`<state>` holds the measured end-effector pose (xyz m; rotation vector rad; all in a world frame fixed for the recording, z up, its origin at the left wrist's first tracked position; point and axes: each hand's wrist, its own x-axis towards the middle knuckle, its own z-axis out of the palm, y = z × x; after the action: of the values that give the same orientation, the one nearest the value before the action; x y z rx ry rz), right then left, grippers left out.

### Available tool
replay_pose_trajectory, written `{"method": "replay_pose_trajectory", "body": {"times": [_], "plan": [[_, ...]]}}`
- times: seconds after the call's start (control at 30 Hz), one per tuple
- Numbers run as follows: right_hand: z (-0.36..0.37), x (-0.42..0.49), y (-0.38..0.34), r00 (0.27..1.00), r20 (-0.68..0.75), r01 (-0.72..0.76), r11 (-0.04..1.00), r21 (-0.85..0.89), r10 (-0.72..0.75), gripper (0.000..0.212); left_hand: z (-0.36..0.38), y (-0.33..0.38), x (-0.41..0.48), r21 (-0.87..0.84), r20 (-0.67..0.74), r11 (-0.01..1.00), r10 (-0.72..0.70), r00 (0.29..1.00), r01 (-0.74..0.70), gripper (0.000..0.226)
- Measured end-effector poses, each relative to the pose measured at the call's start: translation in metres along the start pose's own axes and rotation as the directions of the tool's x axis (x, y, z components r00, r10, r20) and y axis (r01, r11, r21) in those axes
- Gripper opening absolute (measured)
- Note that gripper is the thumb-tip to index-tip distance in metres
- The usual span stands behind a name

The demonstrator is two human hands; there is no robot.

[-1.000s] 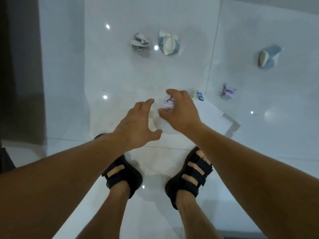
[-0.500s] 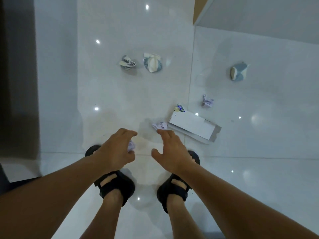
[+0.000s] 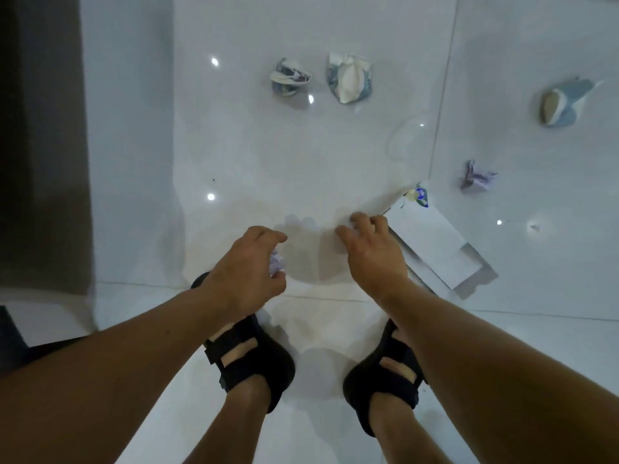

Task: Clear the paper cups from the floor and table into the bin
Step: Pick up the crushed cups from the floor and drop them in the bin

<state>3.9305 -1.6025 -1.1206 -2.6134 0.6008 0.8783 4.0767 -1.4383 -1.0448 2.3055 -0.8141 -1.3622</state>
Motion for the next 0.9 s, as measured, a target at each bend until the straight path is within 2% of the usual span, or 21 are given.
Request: {"method": "replay_pose_trajectory", "body": {"times": [0.17, 0.4, 0.5, 0.7, 0.9], "plan": [[-0.042, -0.02, -0.002, 0.999, 0.004, 0.035, 0.994, 0.107, -0.036, 0.047, -0.032, 0.019, -0.012, -0.001, -0.007, 1.0, -0.02, 1.0, 0.02, 0.055], [-0.169, -0.071, -0.028, 0.994, -0.043, 0.105, 0.985, 0.14, -0.1, 0.051, -0.118, 0.088, -0.072, -0.024, -0.05, 1.0, -0.017, 0.999, 0.016, 0.056], [-0.238, -0.097, -0.048, 0.99, -0.072, 0.128, 0.981, 0.143, -0.119, 0.053, -0.163, 0.12, -0.114, -0.043, -0.097, 0.999, -0.029, 0.995, 0.025, 0.056], [-0.366, -0.167, -0.101, 0.963, -0.077, 0.268, 0.954, 0.132, -0.259, 0.054, -0.246, 0.177, -0.221, -0.036, -0.202, 0.998, -0.057, 0.978, 0.05, 0.058], [-0.444, -0.245, -0.149, 0.902, -0.08, 0.429, 0.902, 0.047, -0.425, 0.055, -0.272, 0.216, -0.335, -0.078, -0.34, 0.982, -0.19, 0.921, 0.173, 0.061]]}}
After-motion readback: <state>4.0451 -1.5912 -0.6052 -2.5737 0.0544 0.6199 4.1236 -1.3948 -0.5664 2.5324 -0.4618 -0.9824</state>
